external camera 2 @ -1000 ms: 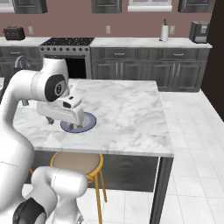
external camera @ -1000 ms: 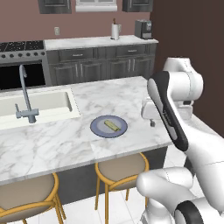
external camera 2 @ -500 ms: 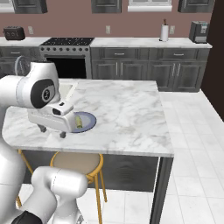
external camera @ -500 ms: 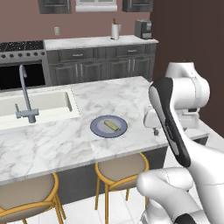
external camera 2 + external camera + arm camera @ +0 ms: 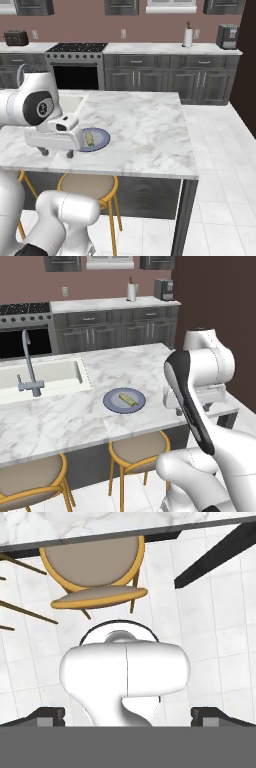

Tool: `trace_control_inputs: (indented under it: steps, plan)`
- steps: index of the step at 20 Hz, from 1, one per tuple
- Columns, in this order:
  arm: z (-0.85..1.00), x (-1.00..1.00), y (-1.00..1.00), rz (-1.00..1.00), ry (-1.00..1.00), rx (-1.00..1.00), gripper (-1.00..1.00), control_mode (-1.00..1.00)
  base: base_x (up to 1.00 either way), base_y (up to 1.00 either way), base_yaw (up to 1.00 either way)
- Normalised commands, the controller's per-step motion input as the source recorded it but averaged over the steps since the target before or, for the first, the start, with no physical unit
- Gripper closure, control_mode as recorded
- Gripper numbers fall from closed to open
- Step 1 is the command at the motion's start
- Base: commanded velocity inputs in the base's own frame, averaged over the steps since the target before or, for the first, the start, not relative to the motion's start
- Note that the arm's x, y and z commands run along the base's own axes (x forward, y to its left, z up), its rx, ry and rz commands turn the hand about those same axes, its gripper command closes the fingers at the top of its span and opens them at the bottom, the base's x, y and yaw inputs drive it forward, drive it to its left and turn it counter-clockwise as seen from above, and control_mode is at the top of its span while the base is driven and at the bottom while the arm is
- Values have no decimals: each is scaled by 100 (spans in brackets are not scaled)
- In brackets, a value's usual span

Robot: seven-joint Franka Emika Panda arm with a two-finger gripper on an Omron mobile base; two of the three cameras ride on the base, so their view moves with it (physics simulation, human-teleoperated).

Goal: Retrieve the butter from the fridge and place it on a plate on the dining table. Then retrieve the butter knife by the fridge and place it near the plate.

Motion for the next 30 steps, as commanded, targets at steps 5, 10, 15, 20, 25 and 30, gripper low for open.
trace_control_inputs:
  steps: [5,10,15,20,25,30]
  plan:
    - [-4,-5,0,0,0,0,-100,-100,0,0,0]
    - [0,-1,0,0,0,0,-100,-100,0,0,0]
    - [-11,-10,-6,-2,0,0,-100,-100,0,0,0]
    - [-28,-49,-36,-8,0,0,-100,-100,0,0,0]
    - [-24,-37,-43,-5,0,0,-100,-100,0,0,0]
    - [-6,-1,-6,-1,0,0,-100,-100,0,0,0]
